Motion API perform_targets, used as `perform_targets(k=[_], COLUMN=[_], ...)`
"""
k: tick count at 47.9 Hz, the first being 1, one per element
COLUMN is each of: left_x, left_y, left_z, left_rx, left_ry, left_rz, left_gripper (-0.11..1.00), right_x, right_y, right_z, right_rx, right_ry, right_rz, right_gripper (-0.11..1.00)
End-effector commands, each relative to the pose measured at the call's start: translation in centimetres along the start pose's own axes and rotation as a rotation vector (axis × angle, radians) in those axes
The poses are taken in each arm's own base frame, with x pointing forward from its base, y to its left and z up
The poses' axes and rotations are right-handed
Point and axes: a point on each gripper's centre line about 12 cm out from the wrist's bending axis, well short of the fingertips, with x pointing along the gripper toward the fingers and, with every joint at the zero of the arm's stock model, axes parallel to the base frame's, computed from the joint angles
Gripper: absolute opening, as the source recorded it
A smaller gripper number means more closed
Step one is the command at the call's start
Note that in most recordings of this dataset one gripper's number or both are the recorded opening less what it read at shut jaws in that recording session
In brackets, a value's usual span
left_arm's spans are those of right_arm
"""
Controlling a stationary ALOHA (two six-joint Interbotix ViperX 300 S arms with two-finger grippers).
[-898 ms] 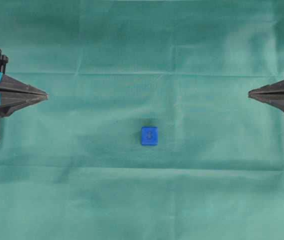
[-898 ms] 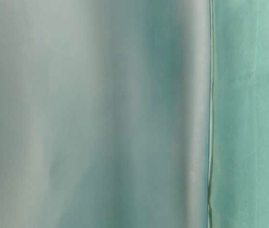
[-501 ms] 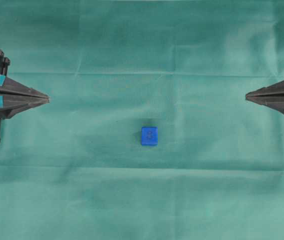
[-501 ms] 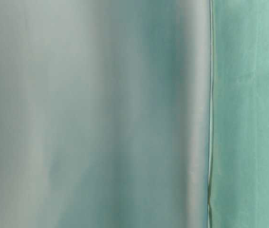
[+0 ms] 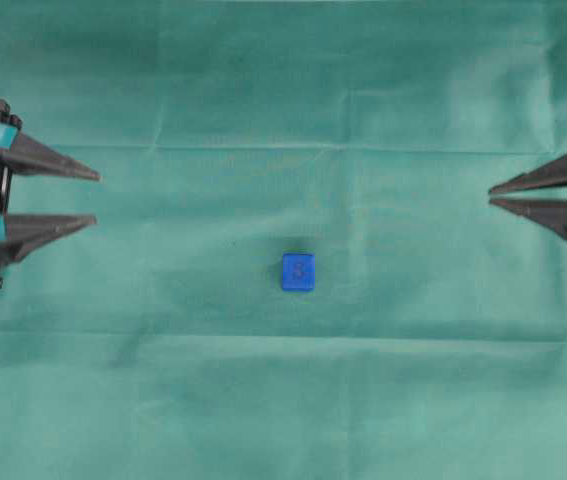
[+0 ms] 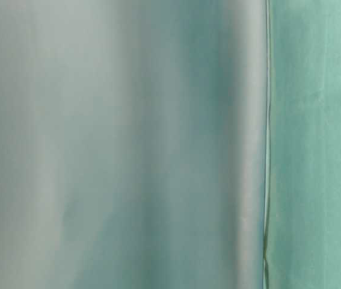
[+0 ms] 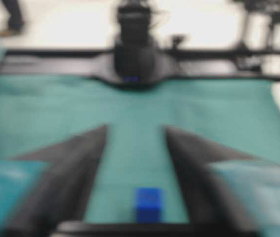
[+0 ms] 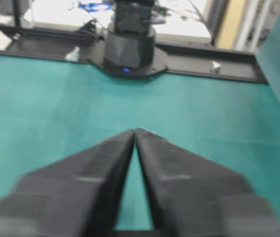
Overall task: Handover the blue block to the right arm after grasping it with the left arm, then place it in the designated position.
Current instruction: 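Open the left gripper and move it toward the blue cube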
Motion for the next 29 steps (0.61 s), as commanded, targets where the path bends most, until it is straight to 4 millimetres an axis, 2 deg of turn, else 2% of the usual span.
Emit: perform_targets(k=[1,6,11,23,29], left_x=[0.3,0.3,0.3,0.5,1.7], left_y=[-0.1,-0.1,-0.1,-0.1,-0.1], left_z=[0.9,0.9,0.8,0.9,1.0], left_rx=[0.000,0.000,-0.002,-0.005,-0.005], left_ry=[-0.018,-0.017,-0.014,-0.012,0.008], left_rz=[-0.003,-0.003,-0.003,-0.003,-0.003], left_gripper=[0.74,0.96,1.00,1.00,1.00], right_x=[0.2,0.2,0.2,0.2,0.2], right_y=[-0.1,-0.2,-0.3,-0.3,-0.3], right_z=[1.0,1.0,1.0,1.0,1.0], right_rx=[0.014,0.014,0.014,0.012,0.011], right_ry=[-0.022,-0.022,-0.023,-0.023,-0.023], right_rz=[-0.008,-0.013,-0.016,-0.016,-0.017], right_gripper=[0.44,0.76,0.93,0.93,0.93])
